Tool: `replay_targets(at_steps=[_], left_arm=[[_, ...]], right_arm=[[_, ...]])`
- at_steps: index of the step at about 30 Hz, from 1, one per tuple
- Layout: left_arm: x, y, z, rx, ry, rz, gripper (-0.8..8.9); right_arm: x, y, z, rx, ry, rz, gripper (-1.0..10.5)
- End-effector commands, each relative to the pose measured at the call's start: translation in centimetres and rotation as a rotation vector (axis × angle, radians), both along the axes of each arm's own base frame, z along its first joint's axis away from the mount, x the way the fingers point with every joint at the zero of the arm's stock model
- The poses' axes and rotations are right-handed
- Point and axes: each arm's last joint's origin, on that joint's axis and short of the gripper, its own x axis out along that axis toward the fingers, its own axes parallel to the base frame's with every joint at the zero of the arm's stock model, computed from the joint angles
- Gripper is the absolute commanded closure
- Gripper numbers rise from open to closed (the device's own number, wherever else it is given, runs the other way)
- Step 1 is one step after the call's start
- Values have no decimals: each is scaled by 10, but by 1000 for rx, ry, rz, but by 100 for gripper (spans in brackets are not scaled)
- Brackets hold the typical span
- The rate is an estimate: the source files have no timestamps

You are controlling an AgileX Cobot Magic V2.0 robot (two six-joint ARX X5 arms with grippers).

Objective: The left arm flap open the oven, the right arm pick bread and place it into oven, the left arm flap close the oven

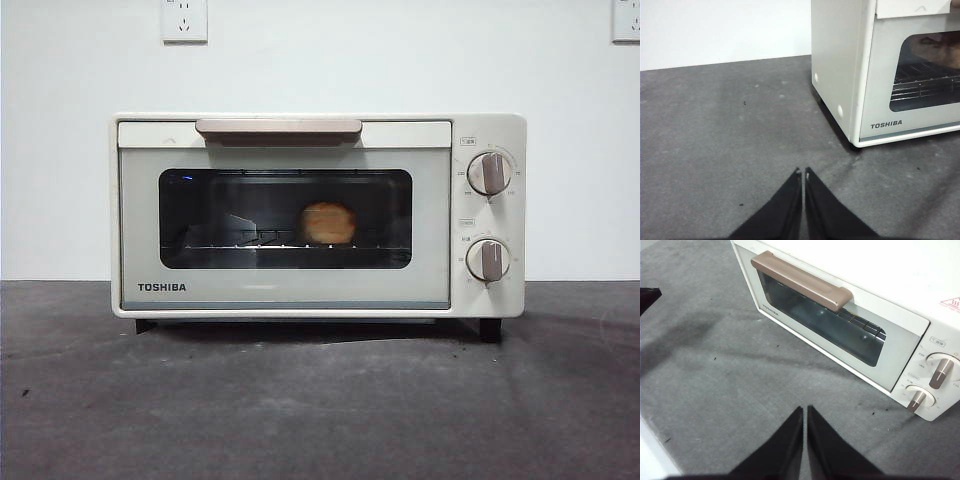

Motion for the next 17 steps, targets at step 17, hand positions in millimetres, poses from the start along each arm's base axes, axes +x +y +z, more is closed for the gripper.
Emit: replay_targets(at_steps=[17], left_arm=[[1, 0, -7, -2, 22, 3, 794]], right_arm=[[-1, -52, 11, 54, -176, -244, 938]])
